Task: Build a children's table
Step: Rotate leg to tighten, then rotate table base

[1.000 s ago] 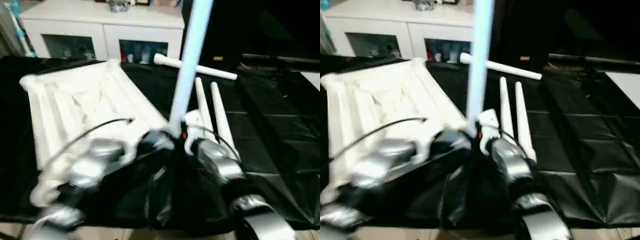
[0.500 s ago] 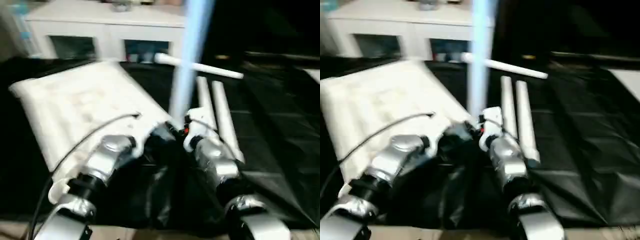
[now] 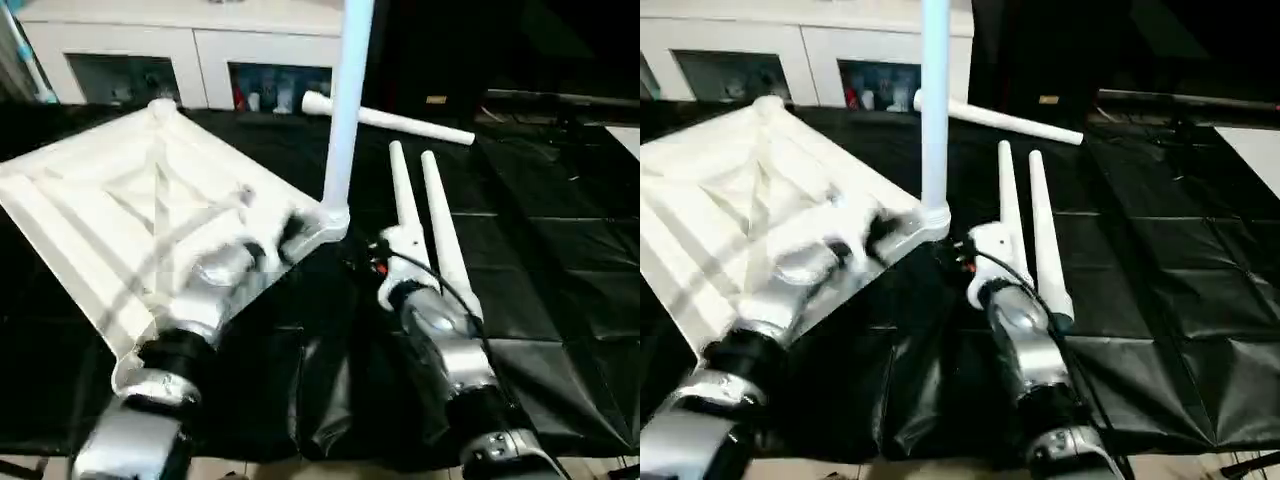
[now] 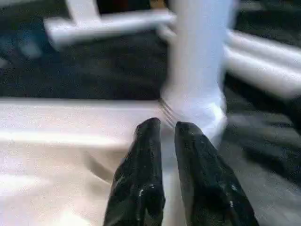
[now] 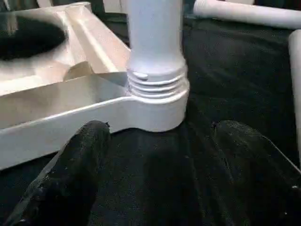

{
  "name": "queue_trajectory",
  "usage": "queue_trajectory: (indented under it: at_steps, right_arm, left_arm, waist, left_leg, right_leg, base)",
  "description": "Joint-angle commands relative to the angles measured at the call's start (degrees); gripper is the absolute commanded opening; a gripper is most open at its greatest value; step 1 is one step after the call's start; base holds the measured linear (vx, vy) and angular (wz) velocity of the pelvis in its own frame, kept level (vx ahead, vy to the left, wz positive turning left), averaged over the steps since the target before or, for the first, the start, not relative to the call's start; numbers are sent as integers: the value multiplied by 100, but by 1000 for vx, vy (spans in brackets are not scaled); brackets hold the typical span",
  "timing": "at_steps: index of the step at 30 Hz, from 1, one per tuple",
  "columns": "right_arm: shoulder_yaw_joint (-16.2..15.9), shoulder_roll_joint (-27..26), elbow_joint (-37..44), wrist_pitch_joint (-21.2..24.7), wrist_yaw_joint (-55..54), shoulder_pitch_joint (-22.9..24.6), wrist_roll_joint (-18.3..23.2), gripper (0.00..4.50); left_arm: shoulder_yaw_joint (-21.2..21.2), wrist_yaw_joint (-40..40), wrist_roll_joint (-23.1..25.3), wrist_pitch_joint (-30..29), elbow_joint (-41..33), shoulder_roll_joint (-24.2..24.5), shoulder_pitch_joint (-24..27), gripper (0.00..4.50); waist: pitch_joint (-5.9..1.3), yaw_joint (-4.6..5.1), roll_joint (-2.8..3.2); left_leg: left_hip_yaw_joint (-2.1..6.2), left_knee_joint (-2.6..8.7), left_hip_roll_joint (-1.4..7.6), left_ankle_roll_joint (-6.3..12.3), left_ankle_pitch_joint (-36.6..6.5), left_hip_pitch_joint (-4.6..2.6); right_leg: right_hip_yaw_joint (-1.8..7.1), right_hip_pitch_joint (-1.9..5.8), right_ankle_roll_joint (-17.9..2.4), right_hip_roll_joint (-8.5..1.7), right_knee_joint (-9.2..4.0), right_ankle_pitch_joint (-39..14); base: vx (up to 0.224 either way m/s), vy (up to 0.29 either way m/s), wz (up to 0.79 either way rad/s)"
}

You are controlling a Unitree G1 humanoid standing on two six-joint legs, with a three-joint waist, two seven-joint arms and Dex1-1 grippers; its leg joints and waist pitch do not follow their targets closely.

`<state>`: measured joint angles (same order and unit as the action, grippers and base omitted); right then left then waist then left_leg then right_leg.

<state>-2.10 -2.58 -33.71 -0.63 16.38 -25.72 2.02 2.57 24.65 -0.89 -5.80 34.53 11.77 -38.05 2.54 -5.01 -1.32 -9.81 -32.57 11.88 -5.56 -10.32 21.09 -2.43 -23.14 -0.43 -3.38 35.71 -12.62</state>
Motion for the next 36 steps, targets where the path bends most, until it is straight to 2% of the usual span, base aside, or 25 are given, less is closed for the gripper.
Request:
queue_trajectory:
  at_steps: [1,4,7,8,9,10,11,12,13,14,15,16,18,20,21,22,23,24,26,28,29,30,31,32,36]
  right_arm:
    - [-76,6,76,62,-19,-6,-73,387]
    - [-184,38,148,264,43,20,-154,387]
    - [-246,60,126,326,72,6,-216,387]
    - [-363,105,66,377,52,-9,-368,387]
    - [-363,105,66,377,52,-9,-368,387]
    - [-409,118,17,393,28,-23,-418,387]
    - [-435,124,-25,396,-2,-35,-445,387]
    - [-444,121,-70,411,-26,-50,-454,387]
    - [-445,121,-71,412,-27,-50,-454,387]
    - [-459,119,-115,434,-35,-70,-452,387]
    - [-460,119,-117,435,-36,-71,-452,387]
    - [-471,116,-155,449,-41,-92,-453,387]
    - [-489,113,-201,478,-46,-122,-455,387]
    - [-494,104,-232,497,-43,-146,-452,387]
    - [-496,102,-240,498,-41,-152,-453,387]
    - [-529,68,-388,506,-13,-256,-477,387]
    - [-542,57,-444,502,-7,-293,-492,387]
    - [-544,55,-449,502,-6,-296,-493,387]
    - [-560,41,-517,510,-10,-346,-518,387]
    - [-567,11,-663,534,-41,-435,-537,387]
    - [-583,4,-727,523,-50,-469,-546,387]
    - [-595,2,-768,510,-55,-490,-550,387]
    - [-603,-2,-796,508,-47,-503,-549,387]
    - [-612,-8,-834,506,-35,-520,-548,387]
    - [-604,-41,-930,470,5,-572,-516,387]
  left_arm:
    - [-131,-66,-40,-24,-143,144,-31,96]
    - [-402,-279,61,-304,-454,576,85,96]
    - [-485,-267,162,-425,-660,854,206,96]
    - [-654,-319,457,-594,-1008,1483,467,96]
    - [-654,-319,457,-594,-1008,1483,467,96]
    - [-772,-339,588,-658,-1136,1819,605,96]
    - [-935,-359,654,-769,-1268,2131,744,96]
    - [-1134,-345,715,-948,-1429,2452,926,96]
    - [-1142,-345,718,-955,-1435,2465,933,96]
    - [-1302,-290,827,-1184,-1593,2836,1199,96]
    - [-1310,-287,833,-1196,-1602,2856,1213,96]
    - [-1416,-256,932,-1363,-1657,3115,1430,96]
    - [-1550,-215,1072,-1612,-1742,3472,1749,96]
    - [-1676,-259,1107,-1706,-1706,3617,1929,96]
    - [-1675,-256,1116,-1724,-1688,3640,1965,96]
    - [-1620,-165,1209,-1943,-1403,3919,2503,96]
    - [-1589,-109,1224,-2010,-1334,3987,2686,96]
    - [-1585,-104,1225,-2017,-1328,3994,2704,96]
    - [-1545,56,1154,-2101,-1303,3983,2884,96]
    - [-1444,385,1016,-2232,-1586,3878,3207,96]
    - [-1388,525,949,-2374,-1767,3833,3333,96]
    - [-1364,603,925,-2484,-1902,3808,3408,96]
    - [-1292,706,915,-2610,-2019,3816,3483,96]
    - [-1186,843,903,-2753,-2156,3836,3580,96]
    - [-871,1219,676,-2915,-2619,3839,3754,96]
  waist:
    - [-353,-16,12]
    - [-357,-5,33]
    - [-365,-9,44]
    - [-356,3,38]
    - [-360,26,32]
    - [-358,37,52]
    - [-353,54,26]
    - [-346,65,46]
    - [-337,62,31]
    - [-327,58,25]
    - [-335,37,43]
    - [-316,55,37]
    - [-303,56,22]
    - [-304,41,7]
    - [-296,21,22]
    - [-302,-7,31]
    - [-282,26,4]
    - [-292,12,21]
    - [-297,12,30]
    - [-302,-14,39]
    - [-290,-25,54]
    - [-289,-22,55]
    - [-258,-17,58]
    - [-256,-16,41]
    - [-230,-18,43]
  left_leg:
    - [3,298,101,322,-425,-51]
    - [4,289,102,280,-334,-61]
    - [9,283,105,217,-257,-68]
    - [1,286,96,206,-261,-66]
    - [20,296,99,173,-243,-35]
    - [7,295,88,149,-265,-61]
    - [8,293,97,113,-286,-75]
    - [5,297,92,64,-308,-76]
    - [10,306,106,33,-362,-90]
    - [-4,312,100,-7,-408,-111]
    - [9,307,126,-37,-435,-123]
    - [6,321,116,-31,-437,-102]
    - [-3,331,108,-77,-547,-122]
    - [-4,334,112,-107,-614,-139]
    - [-4,339,113,-115,-671,-143]
    - [0,332,112,-138,-727,-149]
    - [13,378,100,-156,-872,-113]
    - [16,366,114,-175,-926,-151]
    - [16,363,116,-183,-879,-148]
    - [12,351,112,-168,-861,-153]
    - [10,367,125,-190,-995,-161]
    - [25,375,135,-202,-1056,-149]
    - [25,397,127,-217,-1260,-148]
    - [40,414,139,-246,-1443,-144]
    - [53,435,137,-252,-1746,-172]
  right_leg:
    - [236,366,-1218,-379,-308,760]
    - [236,358,-1190,-367,-288,880]
    - [230,362,-1184,-364,-263,1019]
    - [229,355,-1170,-348,-267,1002]
    - [221,377,-1120,-360,-243,973]
    - [222,355,-1096,-339,-265,920]
    - [226,352,-1092,-347,-262,895]
    - [228,342,-1084,-338,-259,847]
    - [228,334,-1095,-349,-257,755]
    - [232,315,-1112,-334,-274,676]
    - [232,307,-1134,-362,-252,686]
    - [231,305,-1127,-336,-258,667]
    - [232,280,-1101,-324,-262,571]
    - [238,273,-1101,-329,-271,523]
    - [244,260,-1102,-335,-277,473]
    - [243,242,-1111,-347,-266,463]
    - [240,274,-1034,-330,-288,232]
    - [246,245,-1032,-350,-293,191]
    - [253,239,-1114,-344,-282,334]
    - [257,240,-1166,-355,-278,440]
    - [254,225,-1195,-359,-286,347]
    - [252,241,-1201,-363,-286,319]
    - [250,223,-1203,-358,-307,90]
    - [255,242,-1185,-378,-323,-173]
    - [274,212,-1085,-379,-380,-705]
  base:
    - [0,0,0]
    - [0,0,0]
    - [0,0,0]
    - [0,0,0]
    - [0,0,0]
    - [0,0,0]
    - [0,0,0]
    - [0,0,0]
    - [0,0,0]
    - [0,0,0]
    - [0,0,0]
    - [0,0,0]
    - [0,0,0]
    - [0,0,0]
    - [0,0,0]
    - [0,0,0]
    - [0,0,0]
    - [0,0,0]
    - [0,0,0]
    - [0,0,0]
    - [0,0,0]
    - [0,0,0]
    - [0,0,0]
    - [0,0,0]
    - [0,0,0]
